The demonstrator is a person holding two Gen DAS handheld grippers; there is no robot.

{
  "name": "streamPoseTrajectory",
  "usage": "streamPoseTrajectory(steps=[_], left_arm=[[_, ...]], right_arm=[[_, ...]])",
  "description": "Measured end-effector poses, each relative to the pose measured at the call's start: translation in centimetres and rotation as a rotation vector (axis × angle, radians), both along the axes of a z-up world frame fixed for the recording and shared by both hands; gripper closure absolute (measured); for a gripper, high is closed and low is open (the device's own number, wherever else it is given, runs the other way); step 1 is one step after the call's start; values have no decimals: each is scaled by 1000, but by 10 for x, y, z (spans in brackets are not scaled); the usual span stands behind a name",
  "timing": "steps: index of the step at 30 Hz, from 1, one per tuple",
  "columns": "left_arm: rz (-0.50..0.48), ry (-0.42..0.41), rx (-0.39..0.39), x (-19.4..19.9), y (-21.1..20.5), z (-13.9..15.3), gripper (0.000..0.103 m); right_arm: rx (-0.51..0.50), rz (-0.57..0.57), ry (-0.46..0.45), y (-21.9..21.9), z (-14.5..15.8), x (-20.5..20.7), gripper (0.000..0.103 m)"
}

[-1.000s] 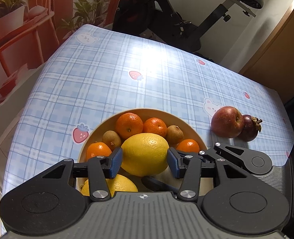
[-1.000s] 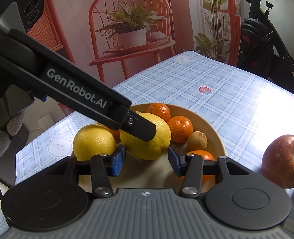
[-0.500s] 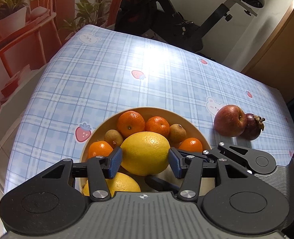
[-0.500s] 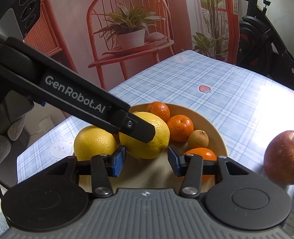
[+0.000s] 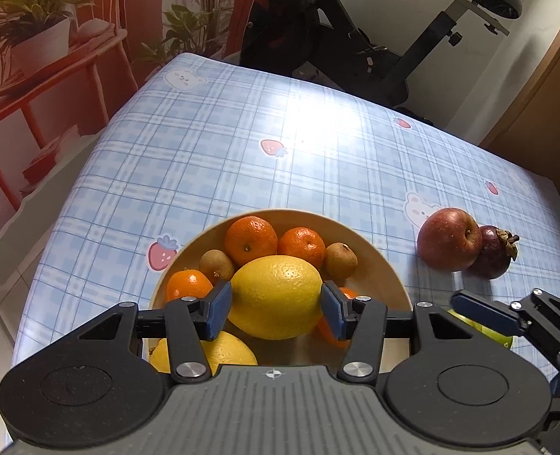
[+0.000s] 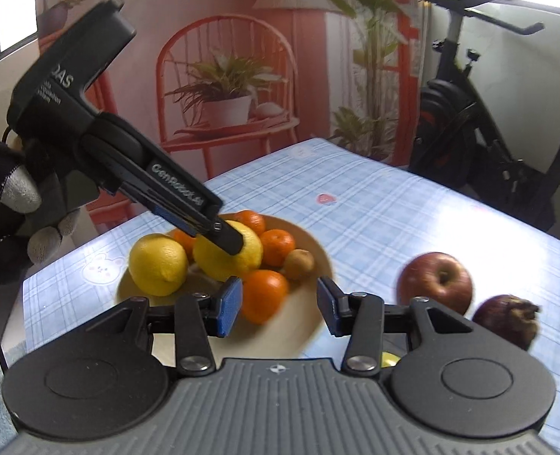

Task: Organize fruits
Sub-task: 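Carry the lemon onto the cream plate and open the left gripper, then grasp a green apple with the left gripper while the right gripper grasps another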

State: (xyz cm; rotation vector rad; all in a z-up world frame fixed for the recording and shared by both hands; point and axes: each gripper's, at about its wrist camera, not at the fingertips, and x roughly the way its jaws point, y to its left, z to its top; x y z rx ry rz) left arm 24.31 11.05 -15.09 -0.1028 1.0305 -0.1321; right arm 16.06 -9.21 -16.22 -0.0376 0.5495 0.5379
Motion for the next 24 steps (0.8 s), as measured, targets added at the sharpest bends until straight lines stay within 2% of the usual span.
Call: streamPoseTrajectory(steps=[5, 12, 18, 24], left_arm=[[-1, -61, 3, -9, -14, 11, 50], [-70, -182, -25, -33, -58, 26, 50], [-60, -253, -92, -69, -89, 16, 50], [-14, -309, -70, -99, -98, 8, 50]], right_arm=[[56, -122, -1, -50, -1, -14, 56], [92, -244, -12, -100, -14, -41, 56], [157, -292, -29, -112, -29, -62, 55], [126, -250, -41, -101, -38, -68, 53]])
